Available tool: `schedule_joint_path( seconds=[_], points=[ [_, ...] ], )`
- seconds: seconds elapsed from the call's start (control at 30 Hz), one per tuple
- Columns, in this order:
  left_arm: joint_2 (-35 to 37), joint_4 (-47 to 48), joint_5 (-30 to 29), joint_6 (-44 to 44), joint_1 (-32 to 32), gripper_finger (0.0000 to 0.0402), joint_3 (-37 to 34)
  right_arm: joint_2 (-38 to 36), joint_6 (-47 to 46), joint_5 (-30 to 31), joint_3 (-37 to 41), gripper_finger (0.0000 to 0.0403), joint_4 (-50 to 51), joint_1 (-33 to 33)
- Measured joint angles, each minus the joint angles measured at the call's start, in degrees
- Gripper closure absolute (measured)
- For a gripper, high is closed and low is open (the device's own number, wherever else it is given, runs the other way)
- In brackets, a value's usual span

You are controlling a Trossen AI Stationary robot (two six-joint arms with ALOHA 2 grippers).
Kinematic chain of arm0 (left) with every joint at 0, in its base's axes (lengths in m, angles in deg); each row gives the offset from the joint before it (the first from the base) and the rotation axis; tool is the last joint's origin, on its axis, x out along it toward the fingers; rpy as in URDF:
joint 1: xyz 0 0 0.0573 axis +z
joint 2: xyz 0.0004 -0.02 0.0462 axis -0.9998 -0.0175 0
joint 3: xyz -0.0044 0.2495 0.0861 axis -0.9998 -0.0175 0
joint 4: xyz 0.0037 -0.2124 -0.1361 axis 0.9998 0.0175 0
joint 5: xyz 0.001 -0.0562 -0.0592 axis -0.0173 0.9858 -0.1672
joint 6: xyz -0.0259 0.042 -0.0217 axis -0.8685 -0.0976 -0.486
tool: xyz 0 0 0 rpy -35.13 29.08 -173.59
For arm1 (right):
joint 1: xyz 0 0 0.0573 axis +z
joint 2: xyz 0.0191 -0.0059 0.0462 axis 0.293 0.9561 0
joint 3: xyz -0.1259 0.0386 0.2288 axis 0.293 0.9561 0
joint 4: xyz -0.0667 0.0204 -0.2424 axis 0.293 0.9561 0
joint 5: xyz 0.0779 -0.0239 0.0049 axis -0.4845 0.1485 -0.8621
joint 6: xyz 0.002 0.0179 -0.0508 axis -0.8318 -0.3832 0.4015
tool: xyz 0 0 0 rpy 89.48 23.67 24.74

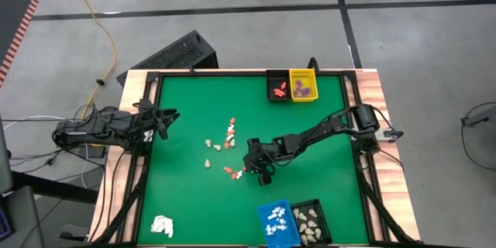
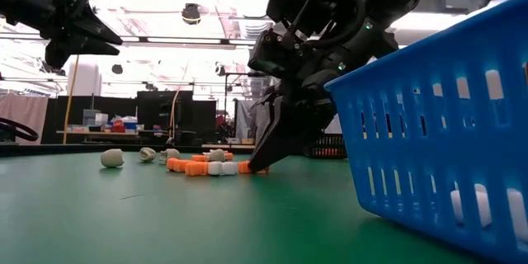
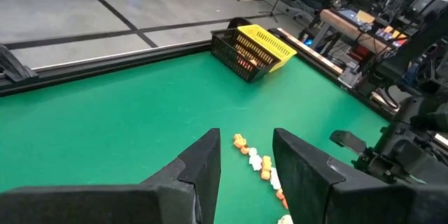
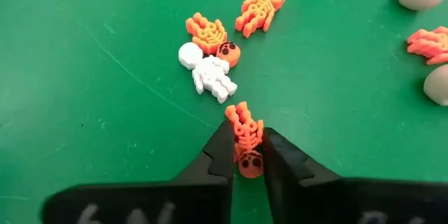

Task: Sort Halloween decoration
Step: Put the orange skeleton toy into the top black basket

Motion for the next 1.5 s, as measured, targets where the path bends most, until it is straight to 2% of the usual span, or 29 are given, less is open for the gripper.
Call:
schedule_joint_path(
  seconds=[0.17,0.33,0.47,0.6,0.77,0.9,1.0,1.13,1.33,1.5],
  points=[
    [0.0,0.0,0.1,-0.2,0.0,0.0281,0.0,-0.1,-0.7,0.1,0.0,0.0394,0.2,-0.1],
    [0.0,0.0,0.5,-0.2,0.0,0.0281,0.0,-0.8,-4.8,0.1,0.0,0.0392,0.4,-0.6],
    [0.0,0.0,0.5,-0.2,0.0,0.0281,0.0,-4.2,-4.7,0.2,0.3,0.0396,2.8,-1.6],
    [0.0,0.0,0.5,-0.2,0.0,0.0281,0.0,-10.2,-4.7,4.7,0.2,0.0396,6.9,-3.8],
    [0.0,0.2,0.6,-0.2,0.0,0.0281,0.0,-18.3,-4.6,13.2,0.2,0.0397,14.8,-8.1],
    [0.0,0.1,0.5,0.0,0.0,0.0281,0.0,-24.1,-5.9,21.4,0.1,0.0396,20.7,-13.3],
    [0.0,0.1,0.5,0.0,0.0,0.0281,0.0,-26.3,-7.8,24.5,0.1,0.0396,23.5,-18.2],
    [0.0,0.1,0.3,0.0,0.0,0.0281,0.0,-26.9,-9.9,24.2,0.1,0.0396,24.2,-25.3],
    [0.0,0.1,0.4,0.0,0.0,0.0281,0.0,-23.0,-10.5,23.4,0.0,0.0395,22.3,-34.2],
    [0.0,0.2,0.7,0.0,0.0,0.0281,0.0,-19.1,-11.9,17.5,0.0,0.0379,21.6,-39.0]
  ],
)
